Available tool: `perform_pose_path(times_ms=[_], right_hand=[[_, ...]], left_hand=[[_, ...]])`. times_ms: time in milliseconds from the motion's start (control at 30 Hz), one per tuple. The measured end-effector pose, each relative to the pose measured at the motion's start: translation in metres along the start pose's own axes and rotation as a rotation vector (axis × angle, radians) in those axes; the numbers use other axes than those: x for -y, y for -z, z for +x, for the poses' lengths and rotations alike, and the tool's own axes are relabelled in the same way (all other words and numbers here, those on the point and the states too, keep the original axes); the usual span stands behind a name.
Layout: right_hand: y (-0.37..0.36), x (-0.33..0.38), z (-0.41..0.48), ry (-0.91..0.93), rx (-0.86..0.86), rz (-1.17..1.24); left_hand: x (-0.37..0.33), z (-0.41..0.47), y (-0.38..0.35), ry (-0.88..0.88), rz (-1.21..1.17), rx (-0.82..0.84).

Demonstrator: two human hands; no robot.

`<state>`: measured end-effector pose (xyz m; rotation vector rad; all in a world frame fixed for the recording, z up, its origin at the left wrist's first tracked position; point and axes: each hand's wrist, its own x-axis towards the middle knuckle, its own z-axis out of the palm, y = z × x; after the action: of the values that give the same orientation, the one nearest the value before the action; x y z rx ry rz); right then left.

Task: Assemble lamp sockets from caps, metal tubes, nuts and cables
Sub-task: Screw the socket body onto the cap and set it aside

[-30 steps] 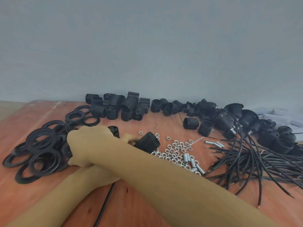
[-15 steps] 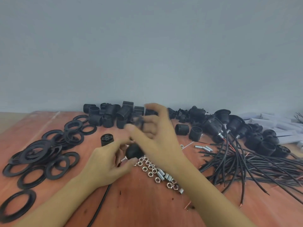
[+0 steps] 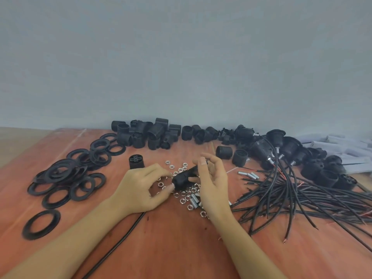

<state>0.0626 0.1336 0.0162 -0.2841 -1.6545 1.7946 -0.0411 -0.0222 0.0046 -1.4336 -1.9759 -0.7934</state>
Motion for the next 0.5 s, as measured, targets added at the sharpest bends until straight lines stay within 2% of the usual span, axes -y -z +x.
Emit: perform_pose_path(times_ms=[133, 233, 367, 500], right_hand=[[-0.002, -0.001, 0.002, 0.021, -0.063, 0.007], [-0.001, -0.005, 0.005, 0.034, -0.12, -0.067], [0.006, -0.01, 0.011, 0.044, -0.097, -0.147], [0.013, -0.009, 0.014, 0.051, -0.056, -0.205]], left_hand=[[0.001, 0.017, 0.0, 0.035, -0.019, 0.13], [0.0, 0.025, -0.013, 0.055, 0.083, 0.267], [0.002, 0.022, -0.023, 0.077, 0.073, 0.216], [0.002, 0.018, -0.018, 0.206, -0.148, 0.088]])
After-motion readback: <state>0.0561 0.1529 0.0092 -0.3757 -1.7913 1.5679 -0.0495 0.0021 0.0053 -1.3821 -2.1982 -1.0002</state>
